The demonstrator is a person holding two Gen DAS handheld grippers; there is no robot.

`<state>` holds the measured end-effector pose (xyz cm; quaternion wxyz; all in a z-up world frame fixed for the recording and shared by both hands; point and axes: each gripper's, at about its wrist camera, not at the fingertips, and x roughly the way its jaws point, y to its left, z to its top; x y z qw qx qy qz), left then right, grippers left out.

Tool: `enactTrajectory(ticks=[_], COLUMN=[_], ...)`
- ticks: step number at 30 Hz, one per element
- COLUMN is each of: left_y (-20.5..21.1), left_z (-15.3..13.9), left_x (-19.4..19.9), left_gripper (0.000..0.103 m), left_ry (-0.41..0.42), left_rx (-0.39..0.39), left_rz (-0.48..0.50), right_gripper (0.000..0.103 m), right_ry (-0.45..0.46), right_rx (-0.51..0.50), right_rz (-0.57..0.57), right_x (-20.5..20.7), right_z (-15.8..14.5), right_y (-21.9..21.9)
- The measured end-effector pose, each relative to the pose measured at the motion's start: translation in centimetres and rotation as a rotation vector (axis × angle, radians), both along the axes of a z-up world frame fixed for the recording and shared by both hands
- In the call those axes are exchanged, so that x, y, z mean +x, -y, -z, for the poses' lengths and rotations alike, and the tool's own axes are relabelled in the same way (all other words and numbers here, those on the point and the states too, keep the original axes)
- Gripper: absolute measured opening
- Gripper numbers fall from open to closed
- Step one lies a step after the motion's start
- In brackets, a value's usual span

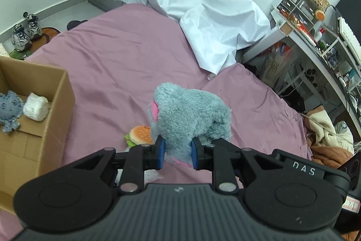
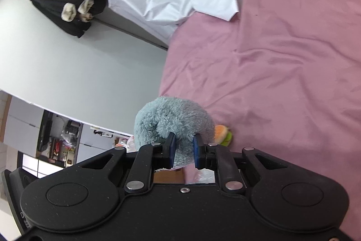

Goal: Organize soft objects
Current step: 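Lift the grey plush with the left tool and carry it toward the box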

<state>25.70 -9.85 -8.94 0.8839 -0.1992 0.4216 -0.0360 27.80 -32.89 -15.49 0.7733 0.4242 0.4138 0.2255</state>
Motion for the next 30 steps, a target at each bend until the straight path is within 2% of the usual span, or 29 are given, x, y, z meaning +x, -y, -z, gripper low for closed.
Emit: enactTrajectory(ticks=[20, 30], left_y=[-6.4, -10.1], left_z=[-2.9, -2.8], left_x=[-3.5, -5.7], left_gripper=[0.022, 0.022], left_ry=[0.052, 0.047], left_rx=[0.005, -0.015], left_rz=[-0.086, -0.140], right_gripper=[0.016, 0.016], right_ry=[0.124, 0.161], right_rx=[-0.027, -0.052], right_rz=[-0.103, -0.177], right_x=[-2.1, -2.6], right_z=[-3.3, -3.7], right_y=[-6.7, -9.8])
